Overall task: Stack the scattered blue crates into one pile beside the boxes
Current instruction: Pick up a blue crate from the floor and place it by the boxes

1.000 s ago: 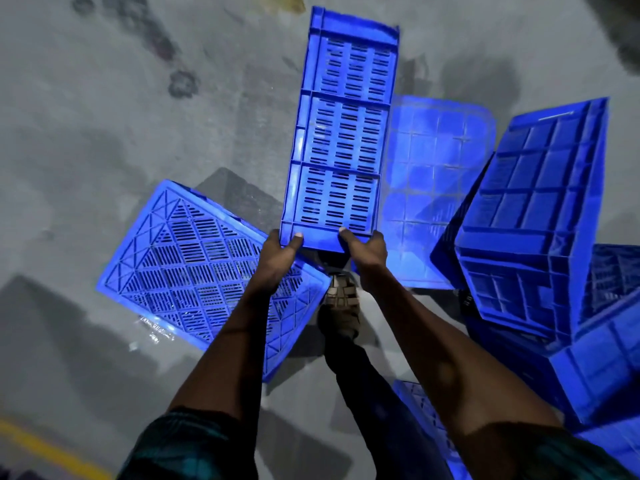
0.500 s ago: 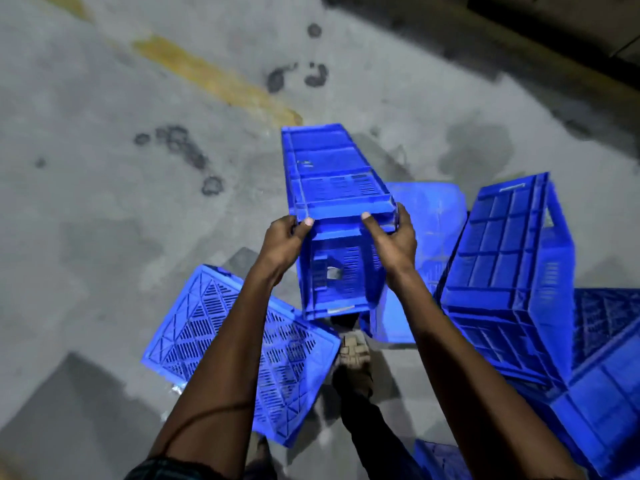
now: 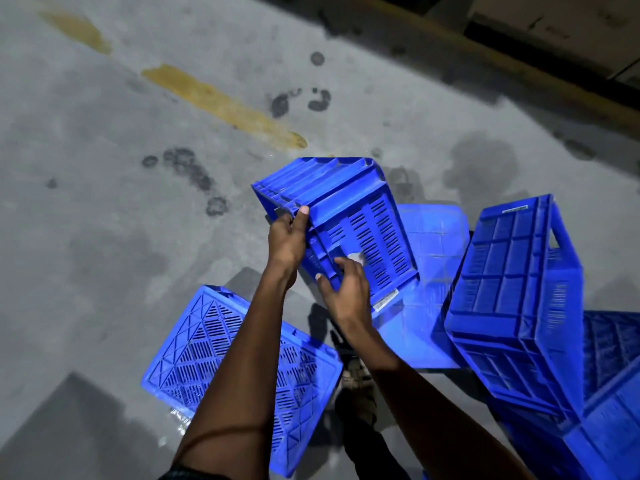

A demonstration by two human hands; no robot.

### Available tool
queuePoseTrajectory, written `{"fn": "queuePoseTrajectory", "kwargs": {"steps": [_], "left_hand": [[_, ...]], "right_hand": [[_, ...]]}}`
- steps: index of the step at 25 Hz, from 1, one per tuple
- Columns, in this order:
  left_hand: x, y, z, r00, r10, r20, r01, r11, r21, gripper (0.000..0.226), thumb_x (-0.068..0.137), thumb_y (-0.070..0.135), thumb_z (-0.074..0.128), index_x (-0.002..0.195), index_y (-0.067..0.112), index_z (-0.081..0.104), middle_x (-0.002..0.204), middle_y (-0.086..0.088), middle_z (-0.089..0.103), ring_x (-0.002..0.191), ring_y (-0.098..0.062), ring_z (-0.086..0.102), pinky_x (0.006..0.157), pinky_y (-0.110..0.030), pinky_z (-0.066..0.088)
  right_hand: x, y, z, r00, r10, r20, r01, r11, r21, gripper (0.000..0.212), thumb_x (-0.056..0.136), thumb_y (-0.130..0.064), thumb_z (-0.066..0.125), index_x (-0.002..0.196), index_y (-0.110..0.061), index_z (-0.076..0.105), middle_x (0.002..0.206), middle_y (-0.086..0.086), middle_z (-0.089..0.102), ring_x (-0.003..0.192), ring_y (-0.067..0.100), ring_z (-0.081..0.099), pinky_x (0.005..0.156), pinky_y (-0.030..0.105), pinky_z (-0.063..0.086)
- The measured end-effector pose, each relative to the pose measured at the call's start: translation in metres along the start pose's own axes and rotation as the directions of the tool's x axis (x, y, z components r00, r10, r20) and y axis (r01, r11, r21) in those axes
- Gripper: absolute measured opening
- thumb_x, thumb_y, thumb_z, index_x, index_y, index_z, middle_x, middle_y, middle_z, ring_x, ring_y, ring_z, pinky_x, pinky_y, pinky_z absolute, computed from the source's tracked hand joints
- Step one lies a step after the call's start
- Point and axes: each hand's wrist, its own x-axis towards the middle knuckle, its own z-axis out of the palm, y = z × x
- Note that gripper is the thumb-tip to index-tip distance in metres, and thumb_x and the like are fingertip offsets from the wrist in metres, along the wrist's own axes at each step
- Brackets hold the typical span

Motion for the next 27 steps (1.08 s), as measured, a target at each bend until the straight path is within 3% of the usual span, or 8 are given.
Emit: {"fn": "queuePoseTrajectory", "kwargs": {"steps": [3, 6, 8, 11, 16, 20, 24, 27], "left_hand": [[0.003, -0.003, -0.002, 1.000, 0.018, 0.001, -0.018, 1.000, -0.010, 0.044, 0.092, 0.060, 0.052, 0.083, 0.017, 0.054, 0.084, 0.001, 0.065, 0.083, -0.019, 0.067, 0.079, -0.044, 0.056], [0.003, -0.012, -0.009, 0.999, 0.013, 0.033, -0.013, 1.000, -0.010, 0.066, 0.088, 0.071, 0.044, 0.115, 0.012, 0.059, 0.108, -0.002, 0.071, 0.098, -0.019, 0.070, 0.088, -0.048, 0.058], [-0.001, -0.015, -0.013, 0.998, 0.032, 0.045, -0.032, 0.999, -0.008, 0.065, 0.091, 0.070, 0.041, 0.118, 0.014, 0.060, 0.111, -0.003, 0.071, 0.099, -0.018, 0.070, 0.088, -0.044, 0.058], [-0.008, -0.017, -0.018, 0.998, 0.058, 0.001, -0.058, 0.997, -0.059, 0.049, 0.104, 0.048, 0.034, 0.113, 0.007, 0.060, 0.106, -0.009, 0.070, 0.084, -0.017, 0.068, 0.075, -0.031, 0.055], [-0.017, -0.035, -0.041, 0.996, 0.055, -0.067, -0.058, 0.998, -0.041, 0.038, 0.107, 0.036, 0.033, 0.110, 0.008, 0.058, 0.110, -0.018, 0.068, 0.082, -0.020, 0.063, 0.071, -0.031, 0.049], [-0.029, -0.049, -0.064, 0.995, 0.033, -0.096, -0.028, 0.998, 0.058, 0.035, 0.105, 0.037, 0.040, 0.108, 0.008, 0.059, 0.107, -0.016, 0.068, 0.086, -0.025, 0.062, 0.080, -0.048, 0.053], [-0.062, -0.039, -0.091, 0.978, 0.046, -0.203, -0.011, 0.985, 0.170, 0.034, 0.101, 0.034, 0.052, 0.118, 0.005, 0.058, 0.115, -0.016, 0.065, 0.099, -0.023, 0.059, 0.089, -0.031, 0.044], [-0.096, -0.022, -0.116, 0.969, 0.025, -0.245, 0.022, 0.982, 0.188, 0.044, 0.096, 0.030, 0.061, 0.128, 0.001, 0.052, 0.128, -0.017, 0.058, 0.109, -0.022, 0.055, 0.096, -0.029, 0.040]], "right_hand": [[0.010, 0.003, 0.012, 0.991, 0.012, 0.130, -0.002, 0.997, -0.077, 0.055, 0.089, -0.034, 0.067, 0.134, -0.005, 0.052, 0.129, 0.016, 0.061, 0.122, 0.033, 0.056, 0.098, 0.041, 0.049], [0.025, 0.003, 0.016, 0.984, -0.006, 0.177, 0.033, 0.988, -0.148, 0.037, 0.094, -0.036, 0.061, 0.114, -0.005, 0.057, 0.104, 0.022, 0.067, 0.100, 0.041, 0.062, 0.075, 0.041, 0.050], [0.031, -0.002, 0.015, 0.981, -0.041, 0.189, 0.072, 0.985, -0.157, 0.034, 0.095, -0.036, 0.059, 0.108, -0.005, 0.056, 0.096, 0.023, 0.066, 0.093, 0.043, 0.062, 0.068, 0.038, 0.043], [0.041, -0.017, 0.007, 0.992, -0.072, 0.106, 0.089, 0.983, -0.161, 0.034, 0.096, -0.035, 0.059, 0.107, -0.002, 0.057, 0.092, 0.026, 0.066, 0.088, 0.044, 0.063, 0.067, 0.039, 0.044], [0.056, -0.038, -0.010, 0.997, -0.077, 0.008, 0.077, 0.975, -0.210, 0.037, 0.095, -0.035, 0.060, 0.092, 0.002, 0.059, 0.085, 0.032, 0.066, 0.087, 0.047, 0.062, 0.078, 0.043, 0.042], [0.030, -0.054, -0.025, 0.999, -0.029, -0.022, 0.026, 0.993, -0.118, 0.037, 0.090, -0.041, 0.061, 0.076, -0.007, 0.058, 0.067, 0.019, 0.060, 0.072, 0.038, 0.064, 0.066, 0.041, 0.048], [-0.020, -0.096, -0.065, 0.992, -0.061, -0.106, 0.052, 0.995, -0.081, 0.050, 0.085, -0.053, 0.055, 0.070, -0.006, 0.062, 0.064, 0.020, 0.062, 0.068, 0.035, 0.062, 0.064, 0.036, 0.045], [-0.075, -0.141, -0.119, 0.974, -0.074, -0.213, 0.066, 0.997, -0.046, 0.050, 0.090, -0.044, 0.063, 0.055, -0.017, 0.040, 0.047, -0.003, 0.039, 0.046, 0.010, 0.041, 0.056, 0.031, 0.031]]}}
